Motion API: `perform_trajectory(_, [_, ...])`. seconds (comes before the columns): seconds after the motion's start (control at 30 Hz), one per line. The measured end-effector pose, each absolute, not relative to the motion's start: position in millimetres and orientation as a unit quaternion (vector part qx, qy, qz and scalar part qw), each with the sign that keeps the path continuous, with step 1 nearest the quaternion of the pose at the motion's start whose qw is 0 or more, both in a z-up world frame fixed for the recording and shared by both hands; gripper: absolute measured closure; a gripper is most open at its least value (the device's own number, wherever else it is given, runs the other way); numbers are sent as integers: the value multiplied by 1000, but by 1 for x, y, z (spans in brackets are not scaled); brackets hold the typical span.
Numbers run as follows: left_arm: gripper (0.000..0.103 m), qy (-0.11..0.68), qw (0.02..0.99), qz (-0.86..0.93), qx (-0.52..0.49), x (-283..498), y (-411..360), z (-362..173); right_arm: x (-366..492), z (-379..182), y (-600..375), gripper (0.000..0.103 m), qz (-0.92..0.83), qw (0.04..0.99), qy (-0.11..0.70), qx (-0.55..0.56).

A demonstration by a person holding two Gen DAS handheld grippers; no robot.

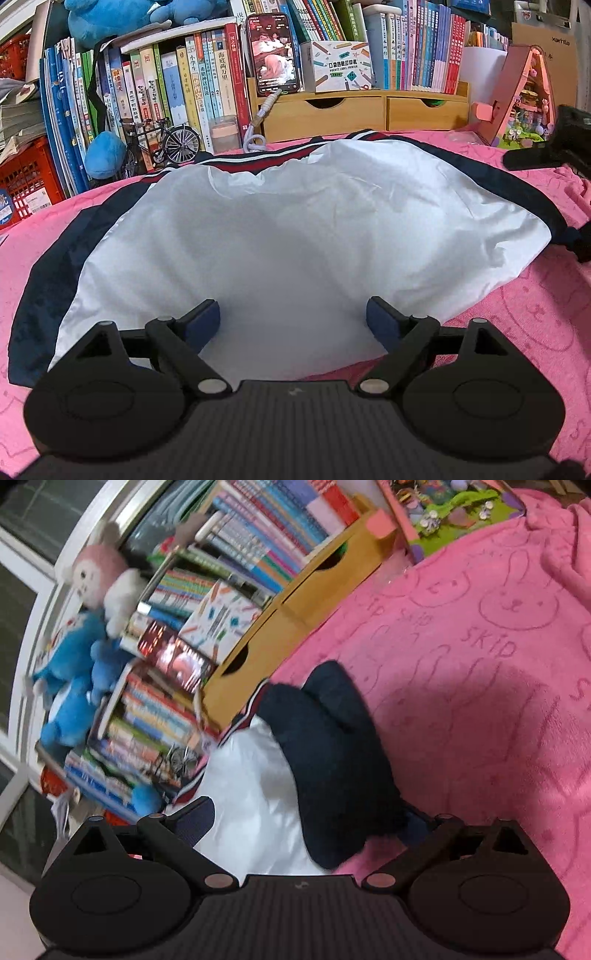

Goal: Fold clothes

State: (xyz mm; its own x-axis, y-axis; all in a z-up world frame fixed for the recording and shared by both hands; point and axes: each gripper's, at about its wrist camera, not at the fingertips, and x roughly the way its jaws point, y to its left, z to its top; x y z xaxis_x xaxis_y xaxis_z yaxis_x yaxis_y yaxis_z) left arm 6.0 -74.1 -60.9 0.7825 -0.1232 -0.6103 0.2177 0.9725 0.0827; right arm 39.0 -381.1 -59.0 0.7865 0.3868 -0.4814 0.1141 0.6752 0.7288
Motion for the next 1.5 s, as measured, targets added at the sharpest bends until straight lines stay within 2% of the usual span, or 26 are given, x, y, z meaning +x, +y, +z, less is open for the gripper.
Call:
perform_trajectory(0.07, [14,318,941,-91,73,6,-74,-61,43,-56,-373,15,57,870,322,368])
perform_trajectory(0.1, [14,318,941,-91,73,7,-74,-61,44,-55,-368,26,47,877,325,350])
perform_trajectory(0.13, [14,318,941,-91,73,6,-74,-61,45,-54,-362,29,38,886,326,328])
perform_trajectory(0.33, [13,319,940,-92,72,7,-73,-62,54,-55,-345,31,30,913,318,253])
perform_trajectory(0.47, [11,322,940,-94,69,7,-72,-62,65,-52,-334,39,1,923,323,211])
perform_trajectory(0.53, [10,324,939,-96,67,8,-72,-62,64,-52,-333,44,1,921,328,209])
perform_trajectory(0.8, [7,327,937,-100,67,10,-72,-63,37,-56,-340,51,34,918,319,233])
perform_trajectory(0.87, [7,327,937,-100,67,10,-72,-63,41,-55,-341,56,34,913,325,242])
perform_trajectory(0.93, [7,328,937,-101,67,10,-72,-63,47,-54,-344,73,44,904,333,266])
perform_trajectory(1.03, [6,329,937,-102,66,10,-72,-62,51,-46,-343,80,55,902,324,280])
perform_trajectory(1.23, [6,330,936,-103,66,9,-71,-62,69,1,-311,83,119,912,297,255])
perform_trajectory(1.5, [6,331,936,-101,64,10,-72,-61,103,53,-179,83,309,899,306,58])
